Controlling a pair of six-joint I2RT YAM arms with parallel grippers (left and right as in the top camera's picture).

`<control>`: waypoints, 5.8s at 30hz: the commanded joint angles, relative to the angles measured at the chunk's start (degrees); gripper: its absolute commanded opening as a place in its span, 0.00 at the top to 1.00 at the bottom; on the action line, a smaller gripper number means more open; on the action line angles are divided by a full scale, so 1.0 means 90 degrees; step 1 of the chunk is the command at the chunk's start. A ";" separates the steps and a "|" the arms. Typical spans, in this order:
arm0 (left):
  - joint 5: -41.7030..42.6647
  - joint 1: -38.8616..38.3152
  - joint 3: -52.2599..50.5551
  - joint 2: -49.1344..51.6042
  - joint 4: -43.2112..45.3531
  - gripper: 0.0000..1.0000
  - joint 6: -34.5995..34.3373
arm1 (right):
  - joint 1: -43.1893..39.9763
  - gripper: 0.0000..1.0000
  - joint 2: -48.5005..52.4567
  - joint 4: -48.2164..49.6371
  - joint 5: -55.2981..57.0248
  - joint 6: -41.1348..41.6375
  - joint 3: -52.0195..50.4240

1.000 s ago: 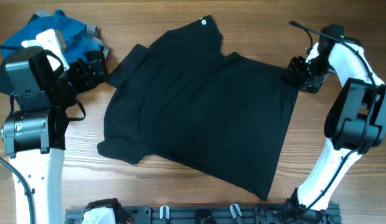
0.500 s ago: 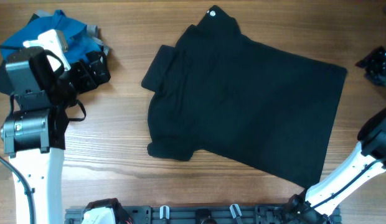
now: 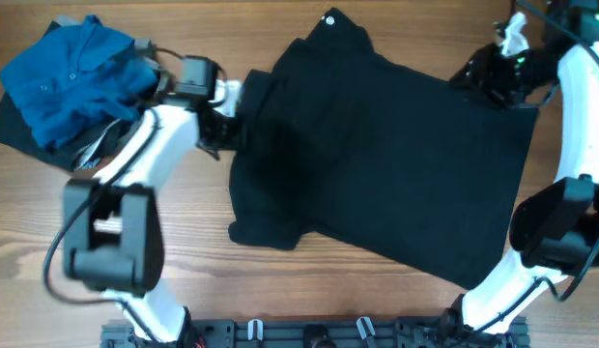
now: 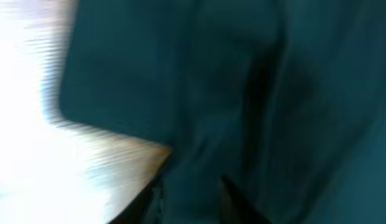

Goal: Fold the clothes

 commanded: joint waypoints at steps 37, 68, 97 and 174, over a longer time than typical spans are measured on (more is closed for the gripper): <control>-0.0522 0.1039 0.0049 -0.1360 -0.0058 0.41 -0.1615 | -0.2212 0.78 -0.0119 0.5899 0.1780 0.1457 -0.4034; -0.0495 0.1418 0.0049 0.1134 0.1617 0.59 -0.0855 | -0.0597 0.78 -0.0537 0.5413 0.2735 0.2710 -0.6921; -0.1141 0.1744 0.0049 -0.2186 -0.1858 0.31 -0.1338 | -0.1683 0.41 -0.3480 0.2671 0.0549 0.0573 -0.6409; -0.1090 0.1744 0.0049 -0.2186 -0.1712 0.25 -0.1336 | -0.1270 0.66 -0.3796 0.3492 0.1736 0.3135 -0.8425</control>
